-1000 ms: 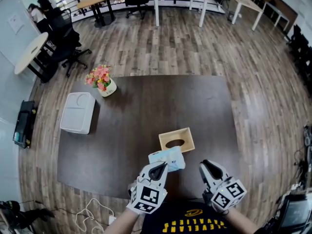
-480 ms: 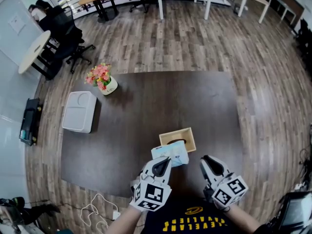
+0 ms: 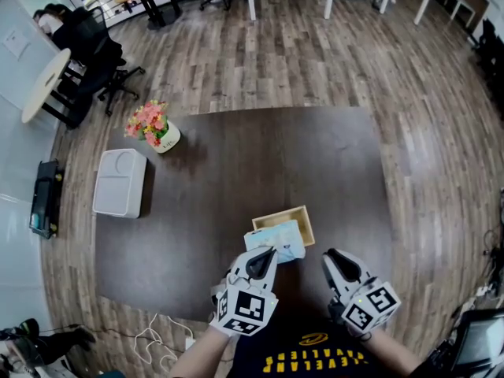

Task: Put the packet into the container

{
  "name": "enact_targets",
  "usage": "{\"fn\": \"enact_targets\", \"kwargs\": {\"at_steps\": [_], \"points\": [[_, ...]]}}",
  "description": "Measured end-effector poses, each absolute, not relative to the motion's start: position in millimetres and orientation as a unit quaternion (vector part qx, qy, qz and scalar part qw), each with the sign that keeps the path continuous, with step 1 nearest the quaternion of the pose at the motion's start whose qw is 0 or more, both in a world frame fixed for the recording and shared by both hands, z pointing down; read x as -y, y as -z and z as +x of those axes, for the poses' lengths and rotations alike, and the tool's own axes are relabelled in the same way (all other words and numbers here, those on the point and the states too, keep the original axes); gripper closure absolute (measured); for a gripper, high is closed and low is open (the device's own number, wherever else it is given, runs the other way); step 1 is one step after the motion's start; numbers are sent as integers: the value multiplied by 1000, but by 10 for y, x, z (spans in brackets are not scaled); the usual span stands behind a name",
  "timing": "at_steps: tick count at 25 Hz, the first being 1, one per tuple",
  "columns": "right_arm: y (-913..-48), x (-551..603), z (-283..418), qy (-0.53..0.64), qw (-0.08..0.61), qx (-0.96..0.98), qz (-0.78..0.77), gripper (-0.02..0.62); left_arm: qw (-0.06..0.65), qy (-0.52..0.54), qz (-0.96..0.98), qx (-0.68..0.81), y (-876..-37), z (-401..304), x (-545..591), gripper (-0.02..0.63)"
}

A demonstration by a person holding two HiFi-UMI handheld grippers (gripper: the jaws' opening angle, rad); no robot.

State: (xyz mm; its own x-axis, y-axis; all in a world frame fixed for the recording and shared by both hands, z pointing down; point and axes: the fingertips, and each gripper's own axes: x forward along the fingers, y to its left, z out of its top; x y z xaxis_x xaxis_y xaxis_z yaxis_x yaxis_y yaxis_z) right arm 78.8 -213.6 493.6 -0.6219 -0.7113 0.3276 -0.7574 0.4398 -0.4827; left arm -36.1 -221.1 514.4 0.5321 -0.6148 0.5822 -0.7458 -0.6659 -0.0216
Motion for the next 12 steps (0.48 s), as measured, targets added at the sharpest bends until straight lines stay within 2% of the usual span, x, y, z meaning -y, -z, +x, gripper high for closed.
{"fn": "enact_targets", "kwargs": {"at_steps": [12], "points": [[-5038, 2211, 829, -320, 38, 838, 441, 525, 109, -301, 868, 380, -5412, -181, 2386, 601]]}}
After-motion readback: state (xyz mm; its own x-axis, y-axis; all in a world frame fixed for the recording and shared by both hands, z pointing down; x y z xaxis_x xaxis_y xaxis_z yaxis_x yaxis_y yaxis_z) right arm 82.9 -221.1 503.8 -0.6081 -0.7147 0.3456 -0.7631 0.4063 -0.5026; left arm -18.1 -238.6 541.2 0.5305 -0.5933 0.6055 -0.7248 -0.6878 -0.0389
